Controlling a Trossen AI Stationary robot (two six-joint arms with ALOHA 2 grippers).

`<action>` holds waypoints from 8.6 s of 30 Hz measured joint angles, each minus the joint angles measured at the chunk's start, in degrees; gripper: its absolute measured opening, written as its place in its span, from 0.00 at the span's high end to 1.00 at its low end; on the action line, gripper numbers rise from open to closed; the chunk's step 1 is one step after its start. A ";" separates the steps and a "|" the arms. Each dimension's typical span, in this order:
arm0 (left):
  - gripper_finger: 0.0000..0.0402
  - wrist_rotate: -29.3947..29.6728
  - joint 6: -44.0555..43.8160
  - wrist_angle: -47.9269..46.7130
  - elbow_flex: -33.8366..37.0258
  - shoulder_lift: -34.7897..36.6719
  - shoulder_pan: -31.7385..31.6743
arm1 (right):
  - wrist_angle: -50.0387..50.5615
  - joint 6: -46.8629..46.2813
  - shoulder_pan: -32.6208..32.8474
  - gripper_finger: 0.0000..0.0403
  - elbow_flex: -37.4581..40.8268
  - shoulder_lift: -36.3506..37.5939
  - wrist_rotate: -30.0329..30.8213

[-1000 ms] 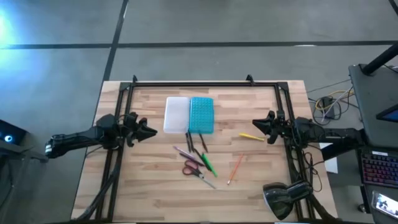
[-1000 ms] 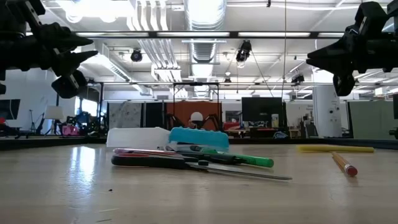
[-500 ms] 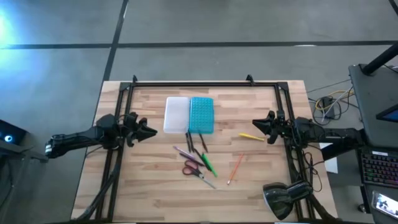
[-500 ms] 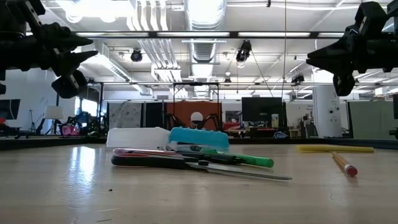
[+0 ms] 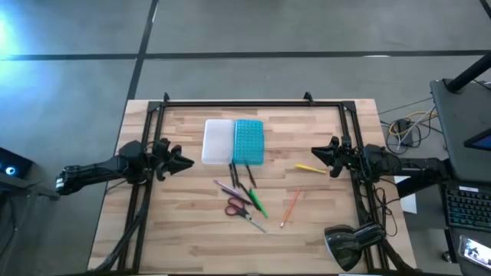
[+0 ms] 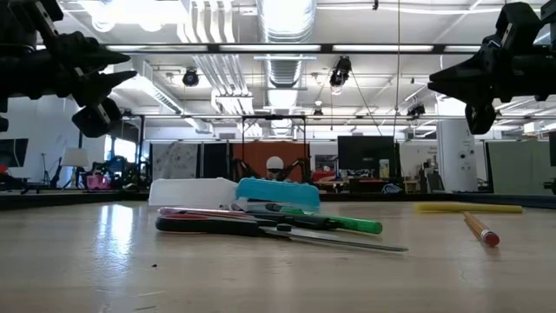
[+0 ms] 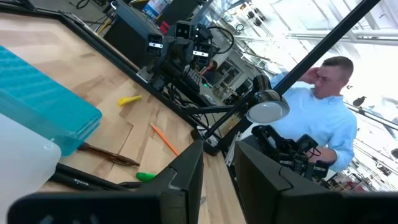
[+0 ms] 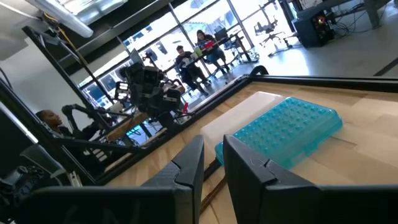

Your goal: Pick & place school supplies into a supply box

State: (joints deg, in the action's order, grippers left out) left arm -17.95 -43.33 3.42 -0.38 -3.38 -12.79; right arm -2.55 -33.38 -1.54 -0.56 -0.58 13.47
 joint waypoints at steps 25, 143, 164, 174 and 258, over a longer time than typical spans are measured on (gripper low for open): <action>0.81 0.00 0.00 0.00 -0.02 0.01 0.01 | 0.00 -0.01 0.00 0.87 0.02 0.02 0.00; 0.81 28.21 -7.69 -4.75 -36.40 -41.67 -2.37 | 5.39 -23.26 -8.60 0.86 -21.50 -45.49 -0.32; 0.81 16.91 -0.96 -36.15 -43.71 -58.76 -19.16 | 7.96 -3.01 -27.82 0.86 -47.84 -86.04 -28.08; 0.81 1.32 5.94 -37.46 -37.79 -59.91 -18.99 | 15.83 -2.18 -28.07 0.61 -66.23 -97.56 -25.53; 0.81 12.50 10.42 -23.45 -34.82 -71.95 -12.35 | 3.47 -16.11 -34.44 0.58 -56.40 -107.49 -30.98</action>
State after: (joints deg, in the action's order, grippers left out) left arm -5.45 -32.91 -20.03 -35.20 -75.33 -25.14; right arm 0.93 -49.49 -35.98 -56.96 -108.07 -17.50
